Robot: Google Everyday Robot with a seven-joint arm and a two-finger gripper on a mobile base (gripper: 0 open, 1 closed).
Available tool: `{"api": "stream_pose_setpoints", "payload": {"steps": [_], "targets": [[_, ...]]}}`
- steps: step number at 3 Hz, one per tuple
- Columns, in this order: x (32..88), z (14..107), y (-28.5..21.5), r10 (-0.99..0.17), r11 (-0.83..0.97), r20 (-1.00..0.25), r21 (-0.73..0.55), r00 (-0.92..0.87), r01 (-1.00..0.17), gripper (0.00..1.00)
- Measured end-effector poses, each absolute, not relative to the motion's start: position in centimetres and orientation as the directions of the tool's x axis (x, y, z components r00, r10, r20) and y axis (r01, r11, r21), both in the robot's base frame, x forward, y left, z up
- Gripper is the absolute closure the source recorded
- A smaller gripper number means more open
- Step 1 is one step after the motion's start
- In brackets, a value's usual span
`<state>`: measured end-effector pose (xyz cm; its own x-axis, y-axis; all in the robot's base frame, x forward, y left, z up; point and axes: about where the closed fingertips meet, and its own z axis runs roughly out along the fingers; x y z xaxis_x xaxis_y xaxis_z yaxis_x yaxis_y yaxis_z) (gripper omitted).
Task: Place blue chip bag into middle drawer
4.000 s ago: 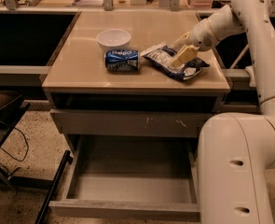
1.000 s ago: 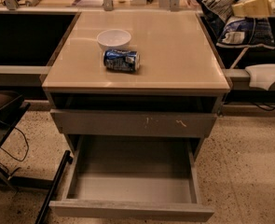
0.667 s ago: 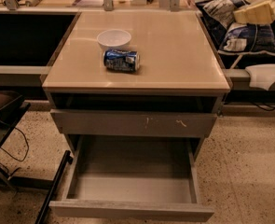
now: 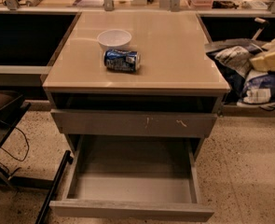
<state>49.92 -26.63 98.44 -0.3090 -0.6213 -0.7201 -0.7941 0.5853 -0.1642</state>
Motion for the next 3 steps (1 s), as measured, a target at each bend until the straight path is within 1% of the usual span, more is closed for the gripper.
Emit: {"api": "stream_pose_setpoints", "payload": {"steps": [1,2,3], "targets": [[49.2,97.3,-26.3,-0.629,0.573,-0.707,-0.138,-0.325,-0.808,1.00],[49.2,97.3,-26.3,-0.629,0.573,-0.707,-0.138,-0.325,-0.808,1.00],[49.4,95.1,-25.5,-0.601,0.570,-0.730,-0.107,-0.324,-0.815,1.00]]}}
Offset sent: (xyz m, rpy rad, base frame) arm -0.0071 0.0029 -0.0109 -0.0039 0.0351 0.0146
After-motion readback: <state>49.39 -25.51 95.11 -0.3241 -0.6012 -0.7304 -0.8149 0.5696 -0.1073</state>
